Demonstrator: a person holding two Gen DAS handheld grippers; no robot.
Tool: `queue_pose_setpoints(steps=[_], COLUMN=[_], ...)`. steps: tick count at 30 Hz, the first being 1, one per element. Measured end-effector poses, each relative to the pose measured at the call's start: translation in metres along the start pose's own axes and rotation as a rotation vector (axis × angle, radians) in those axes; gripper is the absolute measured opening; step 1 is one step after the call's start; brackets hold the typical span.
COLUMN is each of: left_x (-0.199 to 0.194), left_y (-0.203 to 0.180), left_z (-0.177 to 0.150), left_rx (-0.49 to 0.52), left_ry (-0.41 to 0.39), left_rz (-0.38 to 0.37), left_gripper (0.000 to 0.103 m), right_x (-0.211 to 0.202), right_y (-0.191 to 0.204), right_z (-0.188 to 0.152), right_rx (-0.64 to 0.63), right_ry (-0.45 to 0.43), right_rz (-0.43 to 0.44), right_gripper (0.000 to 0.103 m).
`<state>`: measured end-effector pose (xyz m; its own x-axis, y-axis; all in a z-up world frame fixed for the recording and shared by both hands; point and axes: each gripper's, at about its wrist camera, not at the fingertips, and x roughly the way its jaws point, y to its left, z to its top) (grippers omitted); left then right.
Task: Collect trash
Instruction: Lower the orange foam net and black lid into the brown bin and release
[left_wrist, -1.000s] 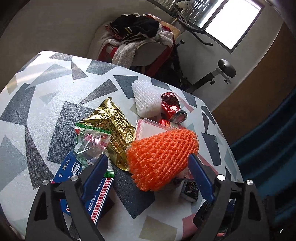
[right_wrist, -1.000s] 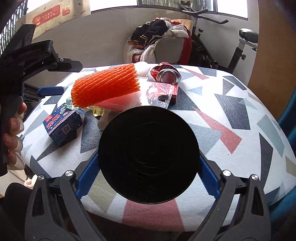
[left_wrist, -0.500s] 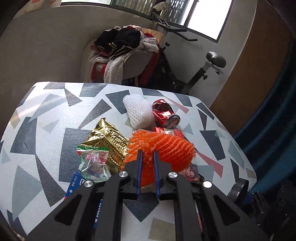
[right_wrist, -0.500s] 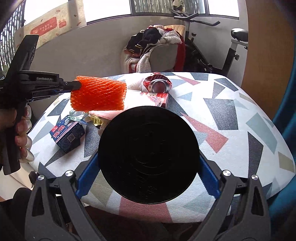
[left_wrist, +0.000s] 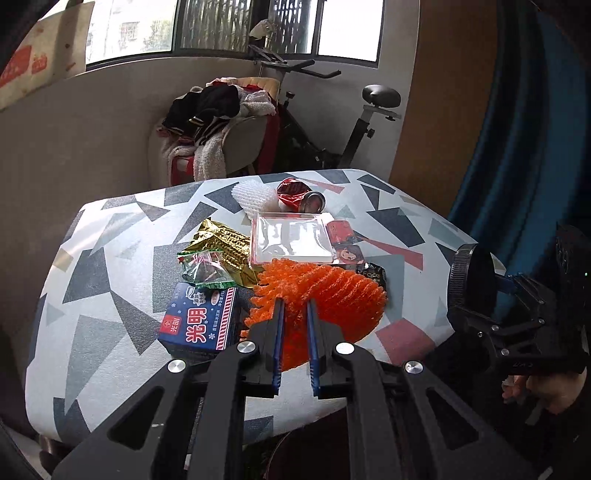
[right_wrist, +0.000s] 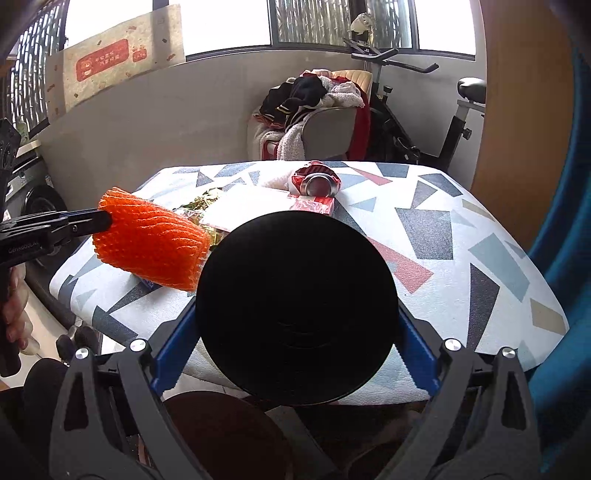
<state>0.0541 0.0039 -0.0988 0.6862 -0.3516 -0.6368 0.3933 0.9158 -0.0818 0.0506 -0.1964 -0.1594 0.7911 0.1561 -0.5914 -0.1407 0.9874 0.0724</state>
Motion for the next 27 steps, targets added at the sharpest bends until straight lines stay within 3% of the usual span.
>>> queue_pose_setpoints(steps=[10, 23, 25, 26, 27], left_x=[-0.016, 0.015, 0.018, 0.019, 0.02], left_y=[-0.007, -0.023, -0.027, -0.028, -0.029], left_z=[-0.093, -0.148, -0.149, -0.15, -0.152], left_rx=[0.016, 0.068, 0.081, 0.089, 0.092], left_ry=[0.065, 0.19, 0.202, 0.212, 0.215], left_rz=[-0.068, -0.106, -0.119, -0.12, -0.121], left_gripper=[0.011, 0.012, 0.015, 0.023, 0.039], right_x=[-0.007, 0.005, 0.008, 0.009, 0.01], right_y=[0.003, 0.014, 0.017, 0.019, 0.021], right_z=[-0.045, -0.078, -0.081, -0.082, -0.083], right_rx=[-0.03, -0.055, -0.064, -0.07, -0.075], right_ry=[0.007, 0.041, 0.052, 0.057, 0.063], right_rz=[0.007, 0.054, 0.062, 0.066, 0.072], right_gripper=[0.094, 0.094, 0.094, 0.094, 0.094])
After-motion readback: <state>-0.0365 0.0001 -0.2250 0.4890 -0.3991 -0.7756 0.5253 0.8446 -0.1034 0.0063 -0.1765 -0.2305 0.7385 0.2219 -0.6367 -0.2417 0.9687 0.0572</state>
